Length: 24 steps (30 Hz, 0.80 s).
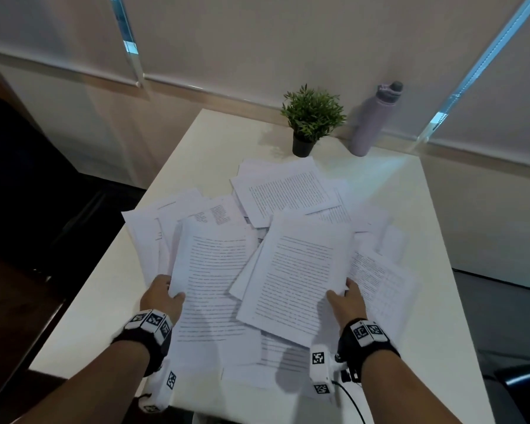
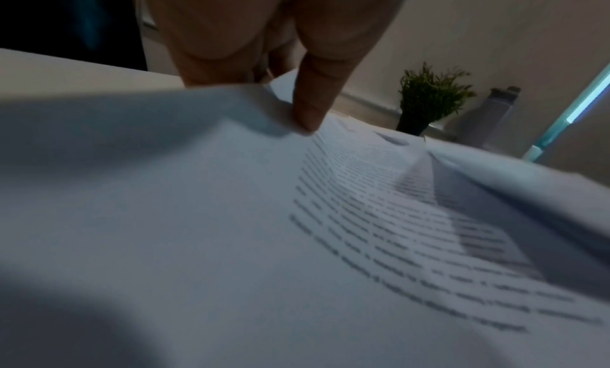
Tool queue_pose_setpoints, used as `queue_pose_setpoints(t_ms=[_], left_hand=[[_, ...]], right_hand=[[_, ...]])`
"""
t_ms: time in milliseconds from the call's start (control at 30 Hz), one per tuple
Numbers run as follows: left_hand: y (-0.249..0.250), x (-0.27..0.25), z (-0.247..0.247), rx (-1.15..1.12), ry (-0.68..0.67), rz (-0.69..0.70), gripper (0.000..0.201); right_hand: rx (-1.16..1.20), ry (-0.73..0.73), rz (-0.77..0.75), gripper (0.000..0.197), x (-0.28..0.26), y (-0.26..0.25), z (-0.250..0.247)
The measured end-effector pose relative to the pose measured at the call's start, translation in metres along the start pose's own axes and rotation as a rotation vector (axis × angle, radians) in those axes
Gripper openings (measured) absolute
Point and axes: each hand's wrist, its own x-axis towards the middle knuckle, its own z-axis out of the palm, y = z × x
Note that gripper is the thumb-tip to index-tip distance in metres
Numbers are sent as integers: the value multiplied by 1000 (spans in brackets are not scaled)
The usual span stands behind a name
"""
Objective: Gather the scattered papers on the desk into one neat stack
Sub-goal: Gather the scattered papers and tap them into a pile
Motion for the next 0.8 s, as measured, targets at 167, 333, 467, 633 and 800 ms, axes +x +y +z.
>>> queue_pose_setpoints(t_ms=[167, 333, 467, 633, 800], left_hand=[[0, -4, -12, -133, 65, -102, 56], [-10, -4, -17, 24, 98, -46, 16], [-6, -17, -19, -72, 176, -24, 26], [5, -18, -38, -233, 240, -62, 33], [12, 10, -33, -281, 65, -137, 48]], right_hand=[[-138, -14, -8, 12, -7, 18, -29], [-215, -64, -40, 14, -22, 26, -35], [-146, -113, -6, 12, -32, 33, -20], [-27, -140, -23, 23, -33, 26, -29], [167, -86, -29, 35, -20, 24, -57]])
